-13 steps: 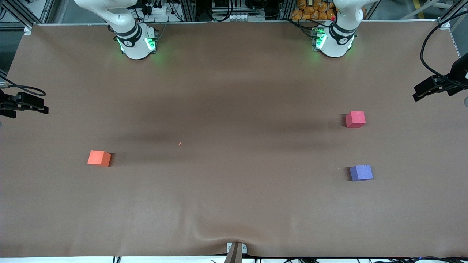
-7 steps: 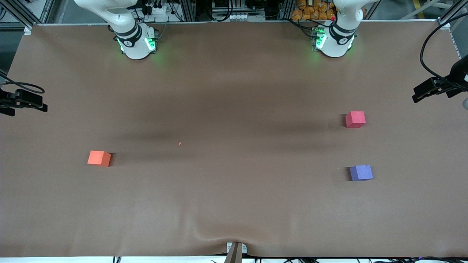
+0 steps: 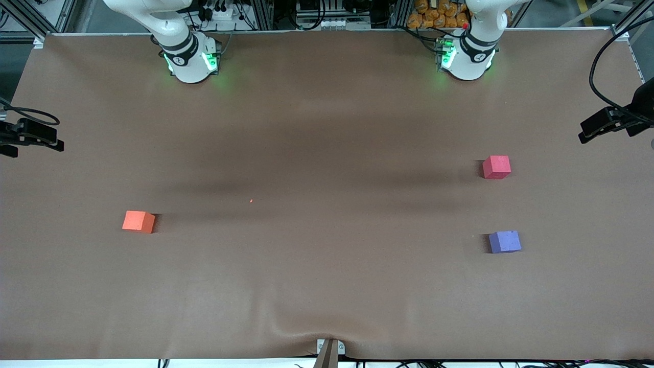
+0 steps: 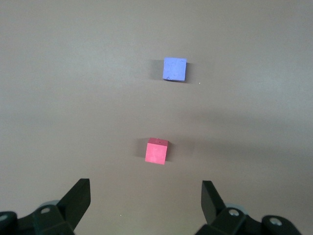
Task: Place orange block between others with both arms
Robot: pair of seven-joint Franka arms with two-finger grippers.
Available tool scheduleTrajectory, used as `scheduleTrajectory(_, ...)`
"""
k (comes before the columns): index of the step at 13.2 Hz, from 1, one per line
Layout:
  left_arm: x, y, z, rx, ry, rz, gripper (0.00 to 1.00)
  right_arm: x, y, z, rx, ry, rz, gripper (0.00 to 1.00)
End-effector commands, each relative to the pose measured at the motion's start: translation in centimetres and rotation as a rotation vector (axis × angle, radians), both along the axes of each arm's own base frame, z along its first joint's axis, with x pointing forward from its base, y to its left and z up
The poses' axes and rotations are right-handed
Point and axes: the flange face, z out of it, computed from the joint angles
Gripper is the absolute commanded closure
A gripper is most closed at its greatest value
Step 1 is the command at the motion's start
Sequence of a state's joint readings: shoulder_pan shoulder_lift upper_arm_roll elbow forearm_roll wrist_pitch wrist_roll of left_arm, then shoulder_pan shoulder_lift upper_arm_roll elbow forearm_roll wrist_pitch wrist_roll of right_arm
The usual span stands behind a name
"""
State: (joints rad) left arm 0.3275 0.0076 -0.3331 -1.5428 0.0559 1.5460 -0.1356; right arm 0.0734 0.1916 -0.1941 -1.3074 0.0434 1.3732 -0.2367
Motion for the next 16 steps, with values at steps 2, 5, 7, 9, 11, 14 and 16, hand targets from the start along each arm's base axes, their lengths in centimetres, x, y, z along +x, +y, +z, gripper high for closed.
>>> scheduleTrajectory(2, -1.0, -1.9, 1.9, 0.007, -0.029, -0.062, 0.00, -0.6, 0.3, 0.6, 0.011, -0.001, -0.012, 0.00)
scheduleTrajectory(5, -1.5, -1.4, 2.5, -0.001, -0.035, -0.050, 0.00, -0.6, 0.3, 0.6, 0.011, -0.001, -0.014, 0.00)
scheduleTrajectory(7, -1.6, -0.5, 2.2, -0.014, -0.016, -0.034, 0.00, -0.6, 0.3, 0.6, 0.011, -0.001, -0.014, 0.00)
scheduleTrajectory(9, -1.6, -0.4, 2.3, -0.013, -0.014, -0.035, 0.00, -0.6, 0.3, 0.6, 0.011, -0.001, -0.014, 0.00)
scheduleTrajectory(11, -1.6, -0.5, 2.3, -0.012, -0.014, -0.041, 0.00, -0.6, 0.1, 0.6, 0.011, 0.001, -0.015, 0.00)
scheduleTrajectory(14, -2.0, -0.2, 2.1, -0.013, 0.012, -0.036, 0.00, -0.6, 0.2, 0.5, 0.013, 0.002, -0.014, 0.00)
scheduleTrajectory(16, -2.0, 0.1, 2.2, -0.011, 0.012, -0.028, 0.00, -0.6, 0.1, 0.5, 0.013, 0.002, -0.015, 0.00)
